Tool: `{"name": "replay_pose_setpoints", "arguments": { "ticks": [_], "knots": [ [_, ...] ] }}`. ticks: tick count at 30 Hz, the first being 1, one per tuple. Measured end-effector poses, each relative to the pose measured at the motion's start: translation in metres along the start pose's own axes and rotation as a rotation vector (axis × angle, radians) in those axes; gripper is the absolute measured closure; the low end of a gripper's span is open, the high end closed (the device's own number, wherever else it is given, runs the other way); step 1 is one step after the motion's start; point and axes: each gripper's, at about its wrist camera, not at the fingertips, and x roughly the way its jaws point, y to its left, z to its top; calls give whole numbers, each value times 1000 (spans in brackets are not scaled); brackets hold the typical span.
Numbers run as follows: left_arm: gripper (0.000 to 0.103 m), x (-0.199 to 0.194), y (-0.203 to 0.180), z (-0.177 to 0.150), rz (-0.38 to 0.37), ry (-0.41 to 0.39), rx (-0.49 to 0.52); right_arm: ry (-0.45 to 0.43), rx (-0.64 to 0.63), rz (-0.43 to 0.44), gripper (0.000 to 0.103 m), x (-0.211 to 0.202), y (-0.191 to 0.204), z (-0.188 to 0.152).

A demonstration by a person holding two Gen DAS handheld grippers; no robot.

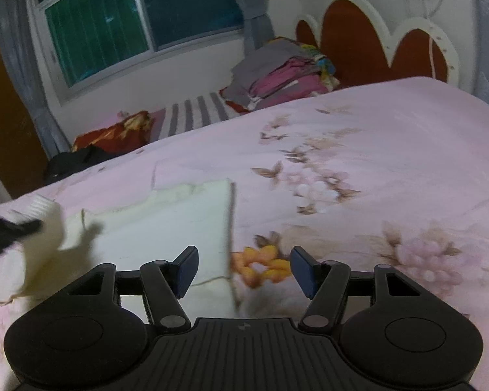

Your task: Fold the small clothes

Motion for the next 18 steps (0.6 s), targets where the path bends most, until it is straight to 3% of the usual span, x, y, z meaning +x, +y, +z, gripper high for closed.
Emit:
{"name": "replay_pose_setpoints", "arguments": {
  "ticks": [2, 4, 5, 6, 9, 12, 14, 15, 18],
  "knots": [
    [98, 21, -11, -19, -26, 62, 31, 4, 12, -4, 40, -5, -11, -1],
    [59, 40, -27, -36, -40, 164, 77, 15, 20, -4, 40, -8, -21, -2],
    [30, 46, -36, -43, -26, 194, 97, 25, 22, 6, 40, -8, -25, -3],
    [25, 40, -41, -49, -23, 164, 111, 33, 25, 17, 40, -8, -28, -3],
    [26, 6, -39, -54, 8, 77, 126, 43, 29, 50, 40, -6, -31, -4],
    [28, -42, 0, -56, 150, -12, 102, 43, 46, 108, 40, -1, -24, -1],
    [29, -66, 30, -59, 275, -46, 83, 39, 39, 171, 63, 5, -14, 1],
    [29, -76, 45, -60, 330, -50, 70, 59, 45, 196, 67, 12, -8, 2],
    [27, -99, 90, -65, 443, -43, 5, 93, 44, 232, 67, 32, 13, 1]
  ]
}}
